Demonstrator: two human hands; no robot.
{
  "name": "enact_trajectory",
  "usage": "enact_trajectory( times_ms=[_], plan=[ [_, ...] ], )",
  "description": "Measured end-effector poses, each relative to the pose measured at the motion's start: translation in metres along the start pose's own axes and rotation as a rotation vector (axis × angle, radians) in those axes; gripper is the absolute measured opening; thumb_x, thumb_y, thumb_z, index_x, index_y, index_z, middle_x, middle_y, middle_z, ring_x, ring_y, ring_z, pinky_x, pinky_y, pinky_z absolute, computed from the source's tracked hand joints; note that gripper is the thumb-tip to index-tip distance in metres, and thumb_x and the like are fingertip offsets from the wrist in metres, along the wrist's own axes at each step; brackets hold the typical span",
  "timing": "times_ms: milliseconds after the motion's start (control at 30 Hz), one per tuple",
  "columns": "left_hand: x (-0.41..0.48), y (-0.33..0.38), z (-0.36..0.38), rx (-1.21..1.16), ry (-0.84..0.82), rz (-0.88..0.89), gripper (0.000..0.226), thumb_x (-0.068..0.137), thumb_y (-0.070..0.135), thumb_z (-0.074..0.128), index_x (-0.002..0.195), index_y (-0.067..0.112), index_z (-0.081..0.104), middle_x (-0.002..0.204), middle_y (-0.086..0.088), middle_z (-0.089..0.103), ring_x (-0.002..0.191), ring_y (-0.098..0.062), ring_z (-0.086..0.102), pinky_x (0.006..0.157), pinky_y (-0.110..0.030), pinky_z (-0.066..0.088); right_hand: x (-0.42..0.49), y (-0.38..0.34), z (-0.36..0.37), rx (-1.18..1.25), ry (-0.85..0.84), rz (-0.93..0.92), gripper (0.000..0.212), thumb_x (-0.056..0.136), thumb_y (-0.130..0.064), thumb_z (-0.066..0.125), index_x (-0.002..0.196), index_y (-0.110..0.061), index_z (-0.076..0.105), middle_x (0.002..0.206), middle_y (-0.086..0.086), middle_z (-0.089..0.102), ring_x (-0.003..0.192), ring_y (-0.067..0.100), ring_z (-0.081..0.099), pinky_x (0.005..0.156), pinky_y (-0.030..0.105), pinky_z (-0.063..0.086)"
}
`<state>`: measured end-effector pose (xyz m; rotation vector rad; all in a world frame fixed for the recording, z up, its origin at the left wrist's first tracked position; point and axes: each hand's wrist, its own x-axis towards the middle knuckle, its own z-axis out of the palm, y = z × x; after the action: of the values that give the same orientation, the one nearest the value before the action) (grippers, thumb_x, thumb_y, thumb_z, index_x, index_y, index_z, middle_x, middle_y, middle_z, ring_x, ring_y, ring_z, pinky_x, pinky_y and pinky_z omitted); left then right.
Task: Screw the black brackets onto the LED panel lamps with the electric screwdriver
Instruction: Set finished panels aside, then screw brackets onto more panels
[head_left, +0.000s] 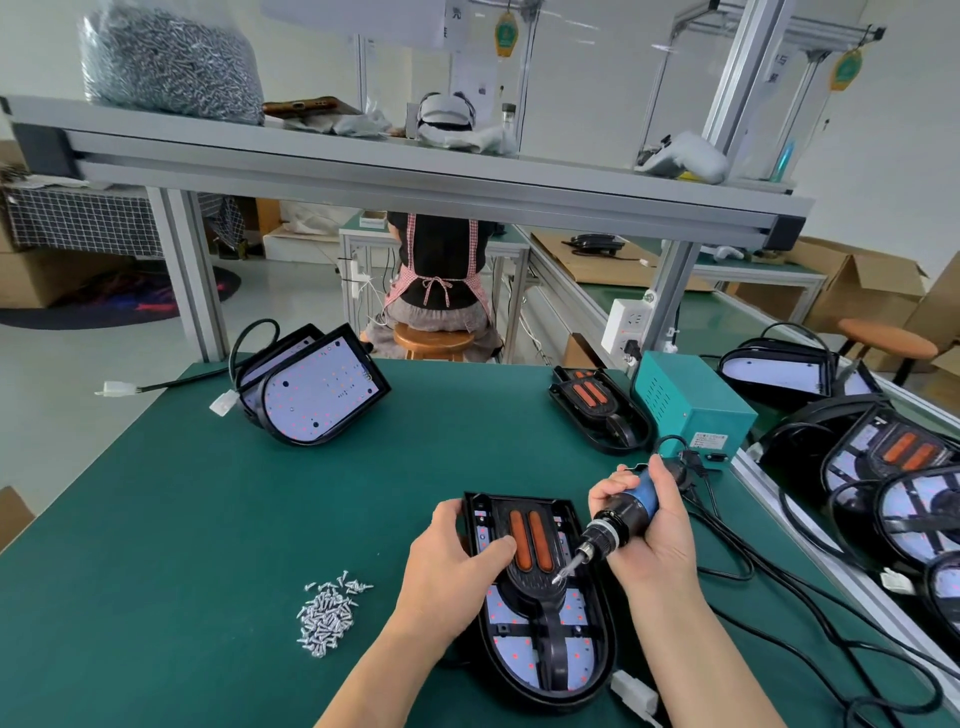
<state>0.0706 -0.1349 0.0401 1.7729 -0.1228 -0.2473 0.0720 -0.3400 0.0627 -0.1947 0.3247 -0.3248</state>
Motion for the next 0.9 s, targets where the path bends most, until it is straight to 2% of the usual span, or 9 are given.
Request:
enact_trajectory(
  times_ms=[100,233,400,667,767,900],
  plan=[
    [0.000,0.000,0.000,0.000,-0.015,0.010,0.050,0.071,0.041,0.068,0.119,0.031,0.060,0.106,0.018,0.073,0.100,-0.004,0.067,0.092,-0.031,0.054,-0.004,0.002,0.007,-0.019,0.003,-0.012,0.041,0.087,-0.020,0.073,0.114,-0.015,0.042,0.073,0.002,0.053,0.053,0.011,0.054,0.052,0.023,0.051],
    [0.000,0.000,0.000,-0.011,-0.008,0.022,0.035,0.074,0.036,0.069,0.108,0.035,0.062,0.096,0.022,0.074,0.090,0.001,0.068,0.080,-0.023,0.053,-0.010,0.008,0.020,-0.075,-0.010,-0.027,0.028,0.090,-0.020,0.072,0.103,-0.011,0.049,0.074,0.002,0.054,0.055,0.009,0.054,0.052,0.023,0.051],
    [0.000,0.002,0.000,-0.005,0.000,0.037,0.029,0.076,0.032,0.069,0.105,0.032,0.064,0.093,0.017,0.075,0.088,-0.005,0.070,0.084,-0.032,0.057,-0.016,0.016,0.043,-0.186,-0.077,-0.068,0.017,0.092,-0.018,0.069,0.089,-0.009,0.054,0.073,0.002,0.055,0.054,0.008,0.053,0.049,0.022,0.049],
    [0.000,0.005,0.001,0.003,0.021,0.047,0.024,0.076,0.031,0.070,0.099,0.025,0.064,0.088,0.009,0.075,0.084,-0.014,0.070,0.078,-0.032,0.057,-0.027,0.024,0.073,-0.489,-0.219,-0.294,0.016,0.095,-0.015,0.065,0.089,-0.011,0.051,0.069,0.003,0.050,0.050,0.010,0.047,0.049,0.021,0.045],
    [0.000,0.004,0.001,0.011,0.028,0.051,0.024,0.076,0.030,0.071,0.099,0.025,0.064,0.089,0.010,0.075,0.084,-0.010,0.069,0.078,-0.029,0.056,-0.037,0.029,0.077,-0.594,-0.304,-0.372,0.018,0.095,-0.012,0.065,0.087,-0.012,0.049,0.066,0.002,0.050,0.049,0.012,0.047,0.049,0.023,0.045],
    [0.001,0.003,0.001,0.006,0.042,0.056,0.025,0.079,0.026,0.073,0.103,0.027,0.065,0.093,0.014,0.075,0.087,-0.004,0.069,0.082,-0.027,0.055,-0.050,0.037,0.076,-0.816,-0.408,-0.458,0.020,0.085,-0.020,0.069,0.086,-0.013,0.050,0.064,0.002,0.051,0.049,0.016,0.048,0.052,0.026,0.044]
  ],
)
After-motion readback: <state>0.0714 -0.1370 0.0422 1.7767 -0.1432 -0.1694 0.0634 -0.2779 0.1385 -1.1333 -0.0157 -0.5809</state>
